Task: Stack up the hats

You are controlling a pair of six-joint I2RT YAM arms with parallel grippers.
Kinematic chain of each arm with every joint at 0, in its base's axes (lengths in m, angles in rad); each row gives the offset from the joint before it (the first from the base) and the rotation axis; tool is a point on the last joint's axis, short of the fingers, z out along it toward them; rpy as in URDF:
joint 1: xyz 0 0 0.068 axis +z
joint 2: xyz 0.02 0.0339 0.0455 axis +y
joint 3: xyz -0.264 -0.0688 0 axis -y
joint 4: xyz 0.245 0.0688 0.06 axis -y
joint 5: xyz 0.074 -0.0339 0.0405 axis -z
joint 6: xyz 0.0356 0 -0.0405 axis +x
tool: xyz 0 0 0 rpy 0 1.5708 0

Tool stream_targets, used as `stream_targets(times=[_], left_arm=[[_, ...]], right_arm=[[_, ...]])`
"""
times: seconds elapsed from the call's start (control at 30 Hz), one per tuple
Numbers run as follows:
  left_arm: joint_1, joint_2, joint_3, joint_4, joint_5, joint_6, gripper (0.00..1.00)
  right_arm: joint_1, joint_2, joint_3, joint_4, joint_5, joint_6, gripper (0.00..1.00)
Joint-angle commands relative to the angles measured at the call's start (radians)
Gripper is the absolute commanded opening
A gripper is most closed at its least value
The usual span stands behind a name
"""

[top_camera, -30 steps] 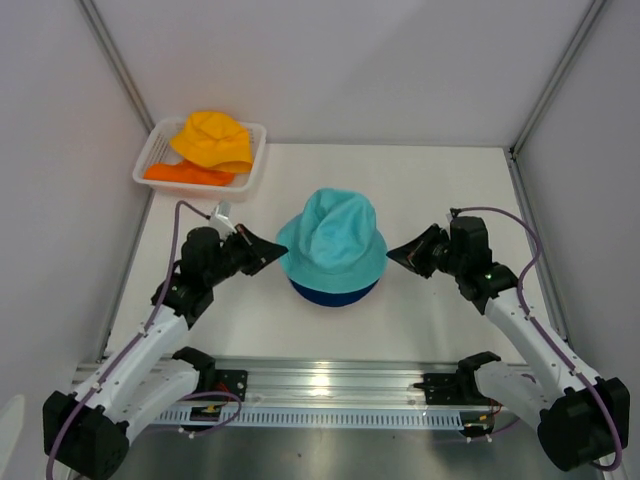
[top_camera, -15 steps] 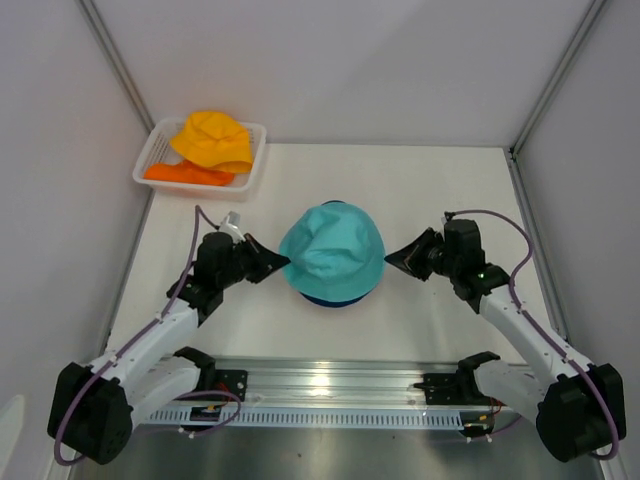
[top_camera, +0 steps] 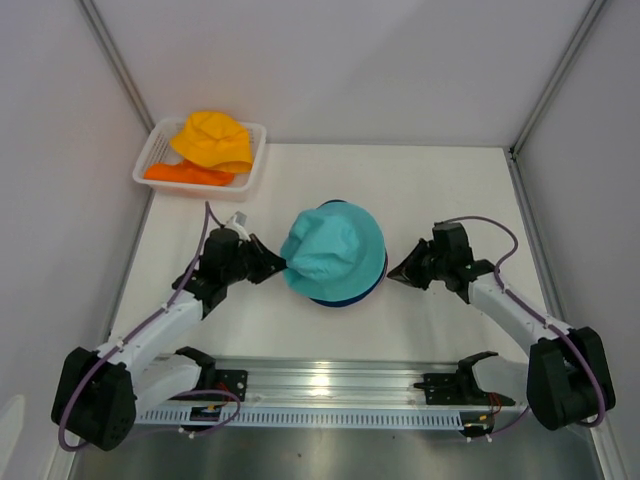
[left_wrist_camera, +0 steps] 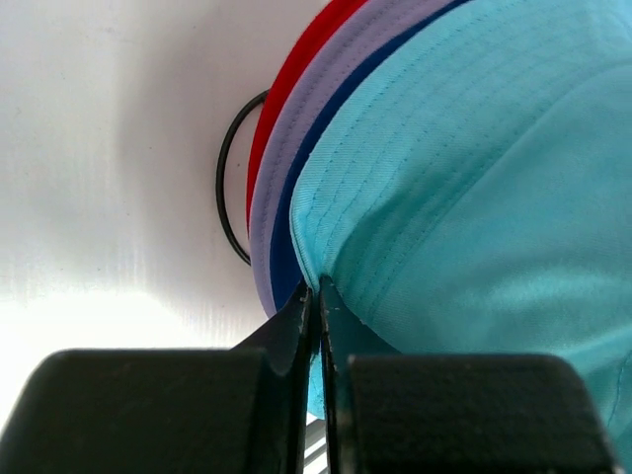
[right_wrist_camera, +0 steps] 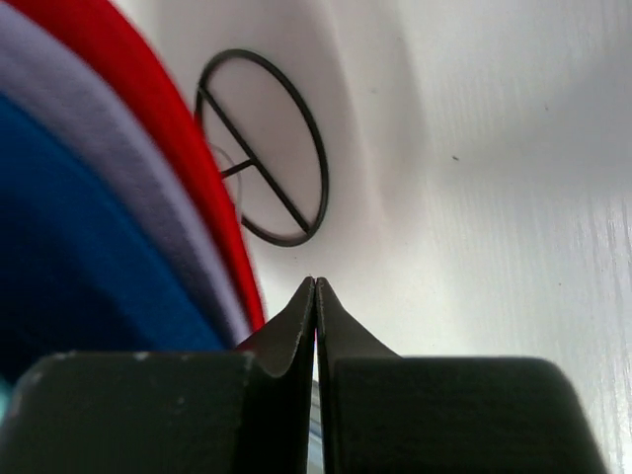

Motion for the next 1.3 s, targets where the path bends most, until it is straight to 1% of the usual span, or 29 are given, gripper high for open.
stream_targets(times=[0.0, 0.03, 0.07, 0.13, 0.17, 0.3, 0.37, 0.43, 0.47, 0.53, 0.67, 0.73, 0.93, 1.03, 1.17, 1.27], left_arm=[[-0.005, -0.05, 0.064, -0.043, -0.011, 0.075, 0.07], [-0.005, -0.062, 0.073, -0.049, -0.002, 0.095, 0.11], [-0.006, -0.063, 0.088, -0.055, 0.002, 0.105, 0.11], [-0.006, -0.056, 0.127, -0.075, 0.01, 0.12, 0.1], [-0.006, -0.05, 0.133, -0.083, 0.012, 0.124, 0.1], [-0.01, -0.022, 0.165, -0.089, 0.018, 0.128, 0.06], [-0.013, -0.001, 0.179, -0.082, 0.03, 0.129, 0.04], [-0.022, 0.018, 0.197, -0.097, 0.027, 0.135, 0.01], [-0.023, 0.036, 0.216, -0.109, 0.024, 0.138, 0.01], [-0.028, 0.05, 0.217, -0.114, 0.019, 0.138, 0.01], [-0.031, 0.079, 0.213, -0.126, 0.007, 0.129, 0.01], [-0.036, 0.096, 0.213, -0.134, -0.004, 0.125, 0.01], [-0.043, 0.124, 0.208, -0.135, -0.022, 0.115, 0.01], [-0.045, 0.119, 0.204, -0.129, -0.018, 0.111, 0.01], [-0.045, 0.118, 0.205, -0.121, -0.015, 0.108, 0.01], [-0.045, 0.122, 0.207, -0.109, -0.007, 0.105, 0.01]], right_arm=[[-0.041, -0.054, 0.105, -0.043, -0.01, -0.114, 0.08], [-0.056, -0.081, 0.117, -0.041, -0.025, -0.122, 0.13], [-0.094, -0.095, 0.14, -0.023, -0.066, -0.129, 0.23], [-0.129, -0.131, 0.16, 0.017, -0.118, -0.143, 0.33], [-0.14, -0.137, 0.182, 0.064, -0.167, -0.146, 0.46], [-0.148, -0.12, 0.222, 0.199, -0.276, -0.161, 0.75], [-0.143, -0.087, 0.229, 0.251, -0.322, -0.151, 0.79], [-0.13, -0.063, 0.237, 0.288, -0.326, -0.163, 0.84], [-0.125, -0.039, 0.237, 0.293, -0.321, -0.171, 0.86], [-0.124, -0.016, 0.228, 0.302, -0.318, -0.174, 0.86], [-0.12, 0.038, 0.188, 0.394, -0.347, -0.131, 0.84], [-0.119, 0.068, 0.176, 0.437, -0.373, -0.119, 0.81], [-0.096, 0.124, 0.182, 0.488, -0.399, -0.105, 0.78], [-0.091, 0.128, 0.177, 0.512, -0.418, -0.088, 0.73], [-0.087, 0.136, 0.168, 0.52, -0.428, -0.083, 0.6], [-0.081, 0.144, 0.151, 0.537, -0.438, -0.074, 0.58]])
